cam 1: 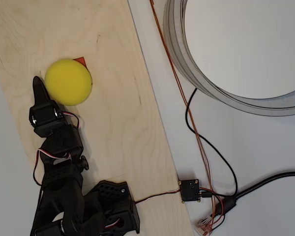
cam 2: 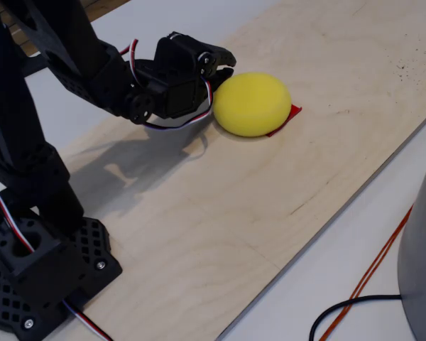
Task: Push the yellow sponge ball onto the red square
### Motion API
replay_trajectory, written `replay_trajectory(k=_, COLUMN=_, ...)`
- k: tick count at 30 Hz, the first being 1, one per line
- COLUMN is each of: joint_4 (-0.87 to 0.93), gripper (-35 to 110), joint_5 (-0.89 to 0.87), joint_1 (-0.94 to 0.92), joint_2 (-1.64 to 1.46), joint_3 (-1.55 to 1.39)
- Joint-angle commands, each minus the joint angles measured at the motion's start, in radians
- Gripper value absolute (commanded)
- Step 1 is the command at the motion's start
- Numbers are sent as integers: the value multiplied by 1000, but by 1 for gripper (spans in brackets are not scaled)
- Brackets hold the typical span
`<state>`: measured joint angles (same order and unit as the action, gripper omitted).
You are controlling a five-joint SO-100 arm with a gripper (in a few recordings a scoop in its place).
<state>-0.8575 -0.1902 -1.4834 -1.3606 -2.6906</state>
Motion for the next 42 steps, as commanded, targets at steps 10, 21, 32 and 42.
replay_trajectory(k=10, joint_4=-23, gripper=0, joint_5=12, joint_1=-44, joint_2=-14, joint_3=28)
replay_trajectory(k=21, joint_4=-23, gripper=0, joint_5=25, joint_1=-67, joint_2=9, joint_3=54)
replay_trajectory(k=32, joint_4=-25, gripper=0, joint_5=28, joint_1=-74, joint_2=25, joint_3=67)
replay_trajectory(k=42, joint_4=-23, gripper=0, joint_5=31, joint_1=-52, joint_2=-71, joint_3=25)
